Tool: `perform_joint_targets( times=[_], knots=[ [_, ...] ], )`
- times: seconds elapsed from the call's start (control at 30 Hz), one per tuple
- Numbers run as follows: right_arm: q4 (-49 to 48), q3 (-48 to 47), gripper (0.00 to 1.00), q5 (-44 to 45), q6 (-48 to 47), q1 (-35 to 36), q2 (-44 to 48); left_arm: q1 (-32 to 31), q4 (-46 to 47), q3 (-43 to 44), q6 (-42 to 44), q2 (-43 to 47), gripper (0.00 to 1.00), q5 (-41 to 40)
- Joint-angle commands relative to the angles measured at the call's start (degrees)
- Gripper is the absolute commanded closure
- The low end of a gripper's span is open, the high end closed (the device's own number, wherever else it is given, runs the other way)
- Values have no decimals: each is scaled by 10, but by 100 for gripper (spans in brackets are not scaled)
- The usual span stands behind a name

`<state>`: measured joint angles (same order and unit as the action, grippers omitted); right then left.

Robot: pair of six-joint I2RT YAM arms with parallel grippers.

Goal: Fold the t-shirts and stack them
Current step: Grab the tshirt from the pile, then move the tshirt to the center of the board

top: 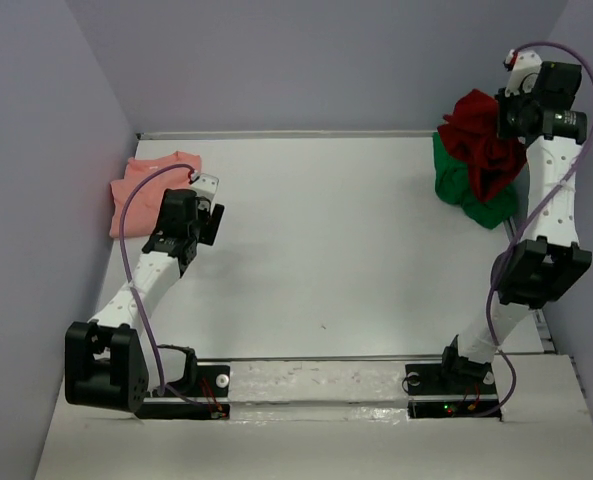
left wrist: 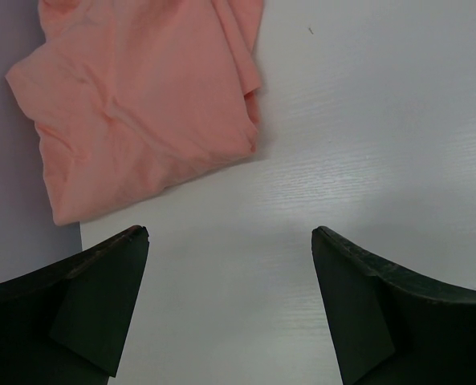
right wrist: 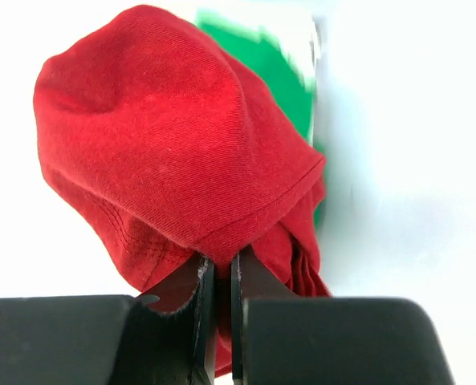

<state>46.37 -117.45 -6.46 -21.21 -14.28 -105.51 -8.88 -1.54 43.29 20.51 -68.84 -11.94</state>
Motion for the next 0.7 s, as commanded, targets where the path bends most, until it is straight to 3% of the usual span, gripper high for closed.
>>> perform_joint_targets(
  times=[0.0,0.13,0.23,0.4,0.47,0.53,0.57,0.67],
  knots=[
    [102,-100,100,-160,10,-2,58,4,29,-4,5,17,5,-14],
    [186,-142,100,-378,1,6,66,6,29,-4,3,16,5,-15],
    [240,-134,100,-480,-37,36,79,9,29,-7,6,15,5,-17],
    [346,-132,86,-544,-110,109,71,15,27,-8,6,23,5,-17],
    [389,-117,72,-552,-118,164,72,19,26,-8,7,25,5,-12],
    [388,-67,47,-539,-137,215,107,21,26,-9,5,24,5,-11],
    [388,-20,42,-510,-145,266,118,23,25,-8,6,22,5,-9],
    [373,37,1,-445,-134,296,125,26,22,-8,6,22,5,-5]
  ],
)
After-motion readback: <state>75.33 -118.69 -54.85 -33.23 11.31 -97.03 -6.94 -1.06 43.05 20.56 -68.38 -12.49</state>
